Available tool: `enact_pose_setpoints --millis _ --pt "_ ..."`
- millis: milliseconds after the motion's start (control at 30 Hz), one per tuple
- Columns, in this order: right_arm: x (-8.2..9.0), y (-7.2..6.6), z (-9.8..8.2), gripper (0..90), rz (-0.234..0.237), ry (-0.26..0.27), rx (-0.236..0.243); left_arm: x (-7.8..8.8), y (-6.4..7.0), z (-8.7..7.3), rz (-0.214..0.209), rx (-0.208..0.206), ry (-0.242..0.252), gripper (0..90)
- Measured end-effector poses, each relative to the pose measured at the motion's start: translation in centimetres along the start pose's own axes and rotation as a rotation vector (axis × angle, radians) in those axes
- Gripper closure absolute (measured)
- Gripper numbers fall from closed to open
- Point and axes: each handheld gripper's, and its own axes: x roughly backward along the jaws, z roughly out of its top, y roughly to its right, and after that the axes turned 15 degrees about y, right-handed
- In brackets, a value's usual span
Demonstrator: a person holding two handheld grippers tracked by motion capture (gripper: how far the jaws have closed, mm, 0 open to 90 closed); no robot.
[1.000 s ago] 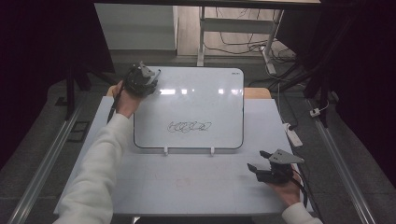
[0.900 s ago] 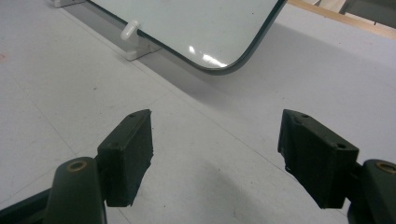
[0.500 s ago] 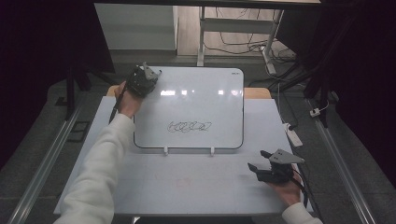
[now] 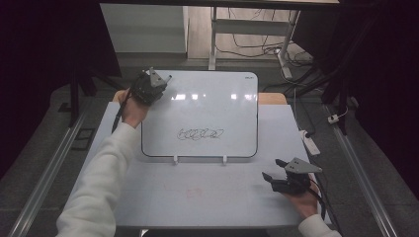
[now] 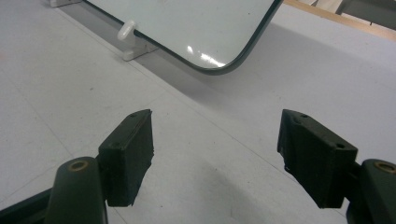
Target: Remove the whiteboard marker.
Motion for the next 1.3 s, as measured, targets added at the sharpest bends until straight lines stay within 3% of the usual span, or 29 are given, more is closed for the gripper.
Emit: enact_pose_setpoints --millis 333,533,667,833,1167,1300 --pt "-0.1 -0.3 0.3 27.4 0.005 0.017 -0.002 3.2 2.4 -1.2 -0.086 0.039 0.061 81.4" --pt "-0.3 -0.7 0.4 27.5 0.007 0.025 0.006 5.6 4.2 -2.6 -0.137 0.113 0.094 81.4" --pt "-0.5 -1.0 0.5 27.8 0.012 0.028 0.009 6.6 5.5 -3.4 -0.160 0.128 0.101 81.4" --pt "-0.7 -1.4 0.8 28.3 0.030 0.040 -0.008 7.2 7.2 -4.0 -0.218 0.167 0.117 81.4" --pt "-1.3 -2.3 1.5 30.5 0.066 0.050 -0.008 7.5 11.5 -3.4 -0.338 0.185 0.160 81.3" --pt "-1.7 -2.8 1.9 30.5 0.084 0.057 -0.029 7.2 13.1 -2.8 -0.386 0.178 0.168 81.3"
